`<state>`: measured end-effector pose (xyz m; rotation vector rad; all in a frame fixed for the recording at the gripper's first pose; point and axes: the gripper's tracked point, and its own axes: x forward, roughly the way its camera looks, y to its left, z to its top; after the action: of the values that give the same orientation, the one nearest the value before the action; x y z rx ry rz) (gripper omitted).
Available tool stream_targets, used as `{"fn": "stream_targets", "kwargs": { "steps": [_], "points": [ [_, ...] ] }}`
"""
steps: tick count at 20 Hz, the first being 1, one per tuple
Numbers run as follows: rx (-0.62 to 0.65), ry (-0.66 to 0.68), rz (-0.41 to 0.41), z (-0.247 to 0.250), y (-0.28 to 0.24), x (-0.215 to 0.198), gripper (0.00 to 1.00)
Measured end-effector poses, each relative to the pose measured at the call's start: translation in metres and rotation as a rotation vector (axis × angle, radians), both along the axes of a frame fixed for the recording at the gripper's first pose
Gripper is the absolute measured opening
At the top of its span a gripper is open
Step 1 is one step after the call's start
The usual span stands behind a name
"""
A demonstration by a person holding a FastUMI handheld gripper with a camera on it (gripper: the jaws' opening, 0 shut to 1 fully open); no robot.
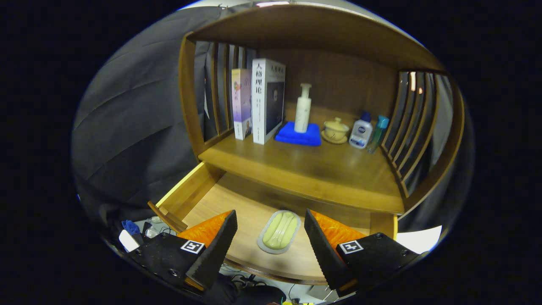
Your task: Pull open the drawer, take out the items inside it, and place them on the countertop above the cabinet.
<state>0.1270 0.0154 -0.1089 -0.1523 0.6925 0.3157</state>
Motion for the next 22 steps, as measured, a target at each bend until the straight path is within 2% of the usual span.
{"fn": "stream_targets", "kwargs": {
  "steps": [5,9,13,16,17,21,22],
  "points": [
    [-0.047,0.159,-0.022,-0.039,-0.004,0.028,0.99],
    [-0.051,0.269,-0.072,-0.080,-0.013,0.036,0.99],
    [-0.117,0.319,-0.105,-0.109,-0.027,0.043,1.00],
    [-0.075,0.370,-0.123,-0.118,-0.021,0.049,0.92],
    [-0.063,0.381,-0.127,-0.119,-0.018,0.049,0.86],
    [-0.014,0.445,-0.148,-0.128,-0.015,0.047,0.28],
    [0.011,0.443,-0.150,-0.124,-0.014,0.049,0.19]
  ]
}}
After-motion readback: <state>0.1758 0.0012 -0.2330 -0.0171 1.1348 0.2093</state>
